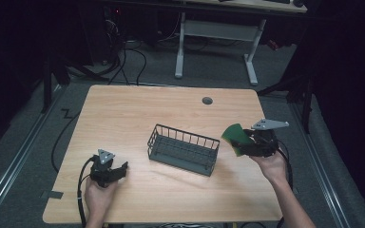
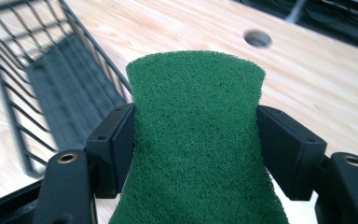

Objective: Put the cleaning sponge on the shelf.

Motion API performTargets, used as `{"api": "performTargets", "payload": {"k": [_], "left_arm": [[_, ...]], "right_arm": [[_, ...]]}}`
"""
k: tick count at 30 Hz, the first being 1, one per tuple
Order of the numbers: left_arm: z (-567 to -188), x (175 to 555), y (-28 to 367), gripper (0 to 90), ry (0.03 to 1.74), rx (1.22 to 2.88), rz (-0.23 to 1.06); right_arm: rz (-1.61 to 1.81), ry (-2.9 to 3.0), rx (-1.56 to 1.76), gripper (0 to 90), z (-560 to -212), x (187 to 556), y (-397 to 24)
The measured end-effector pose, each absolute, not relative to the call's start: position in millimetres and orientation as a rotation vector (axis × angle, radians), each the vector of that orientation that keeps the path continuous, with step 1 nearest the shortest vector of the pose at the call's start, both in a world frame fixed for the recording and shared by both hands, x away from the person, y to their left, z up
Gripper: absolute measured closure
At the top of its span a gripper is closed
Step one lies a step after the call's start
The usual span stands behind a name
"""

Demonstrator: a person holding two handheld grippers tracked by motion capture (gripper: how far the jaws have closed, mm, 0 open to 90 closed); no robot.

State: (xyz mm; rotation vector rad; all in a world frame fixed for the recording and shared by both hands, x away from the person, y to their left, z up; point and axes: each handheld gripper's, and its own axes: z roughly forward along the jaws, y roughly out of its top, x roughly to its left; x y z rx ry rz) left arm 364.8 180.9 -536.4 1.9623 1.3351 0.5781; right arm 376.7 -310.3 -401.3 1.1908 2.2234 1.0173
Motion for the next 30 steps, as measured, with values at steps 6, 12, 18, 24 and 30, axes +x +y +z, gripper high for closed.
{"api": "performTargets", "payload": {"k": [6, 12, 18, 24, 30], "left_arm": [[-536, 365, 181, 32.1, 1.336, 1.96, 0.577], [-536, 365, 181, 32.0, 1.336, 1.96, 0.577], [-536, 365, 181, 32.0, 1.336, 1.961, 0.577], [-536, 365, 181, 32.0, 1.336, 1.961, 0.577], [-536, 365, 181, 31.9, 1.336, 1.961, 0.577]], "right_arm": [[1.05, 2.258, 1.113, 31.6, -389, 384, -291], [1.05, 2.334, 1.01, 31.6, -384, 393, -266], [1.033, 2.404, 0.931, 31.5, -387, 401, -249], [1.027, 2.459, 0.881, 31.5, -392, 405, -235], [1.019, 2.503, 0.847, 31.4, -400, 409, -225]]}}
